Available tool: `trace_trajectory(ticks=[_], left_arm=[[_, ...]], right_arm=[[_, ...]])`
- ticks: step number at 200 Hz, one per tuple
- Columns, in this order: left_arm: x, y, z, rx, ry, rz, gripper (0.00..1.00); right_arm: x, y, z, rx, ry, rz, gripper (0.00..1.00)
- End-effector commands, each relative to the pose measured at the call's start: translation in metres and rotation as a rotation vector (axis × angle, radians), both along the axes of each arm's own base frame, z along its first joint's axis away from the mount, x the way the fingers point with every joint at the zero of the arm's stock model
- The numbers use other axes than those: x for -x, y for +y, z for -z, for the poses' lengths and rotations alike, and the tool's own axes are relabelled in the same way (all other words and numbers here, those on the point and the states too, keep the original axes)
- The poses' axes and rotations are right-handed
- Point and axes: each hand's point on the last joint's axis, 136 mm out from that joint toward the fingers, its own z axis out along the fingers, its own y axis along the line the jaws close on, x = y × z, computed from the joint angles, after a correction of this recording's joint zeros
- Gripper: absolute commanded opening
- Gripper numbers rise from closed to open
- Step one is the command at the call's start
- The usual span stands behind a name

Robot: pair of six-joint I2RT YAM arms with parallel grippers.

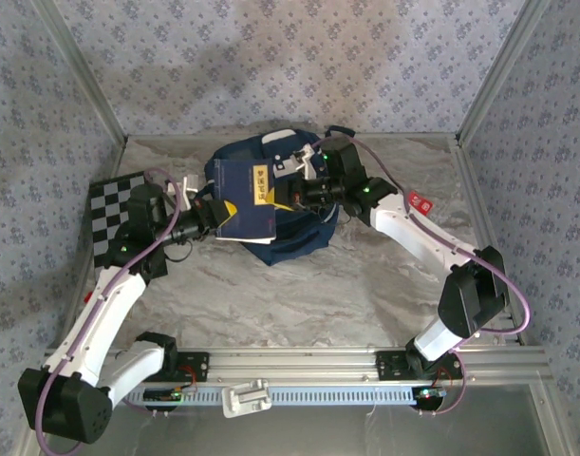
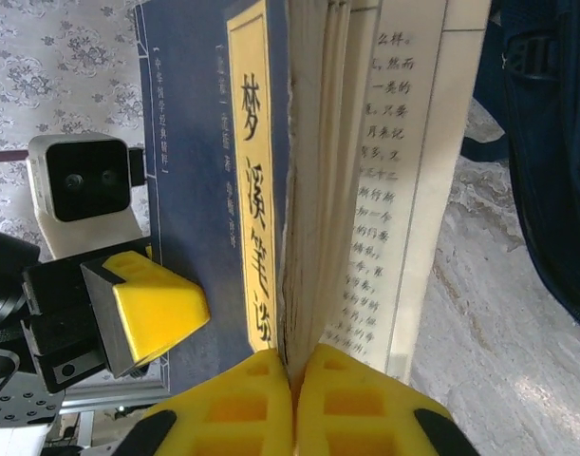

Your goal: Pack the student bag

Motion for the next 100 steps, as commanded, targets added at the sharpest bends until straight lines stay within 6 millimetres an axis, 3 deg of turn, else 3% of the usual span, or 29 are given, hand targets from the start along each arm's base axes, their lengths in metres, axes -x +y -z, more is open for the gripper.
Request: trace_trajectory(ticks=[1, 24, 36, 68, 100], left_arm=[[-0.006, -0.005, -0.033, 0.036, -0.099, -0.001, 0.01], [-0.009, -0.006, -0.044, 0.074, -0.113, -0.008, 0.0], [-0.01, -0.01, -0.05, 0.097, -0.123, -0.006, 0.0], [-0.012, -0.024, -0.065, 0.132, -0.163, 0.006, 0.0], [-0.019, -0.03, -0.059, 0.1, -0.151, 0.003, 0.0]], right_arm=[[0.001, -0.004, 0.002, -0.005, -0.005, -0.004, 0.22], [0.002, -0.013, 0.008, -0.001, 0.014, 0.024, 0.64], [0.004, -0.013, 0.011, -0.011, 0.032, 0.026, 0.76], [0.009, -0.008, 0.014, -0.041, 0.072, 0.0, 0.86], [0.014, 0.001, -0.014, -0.167, 0.05, -0.037, 0.86]])
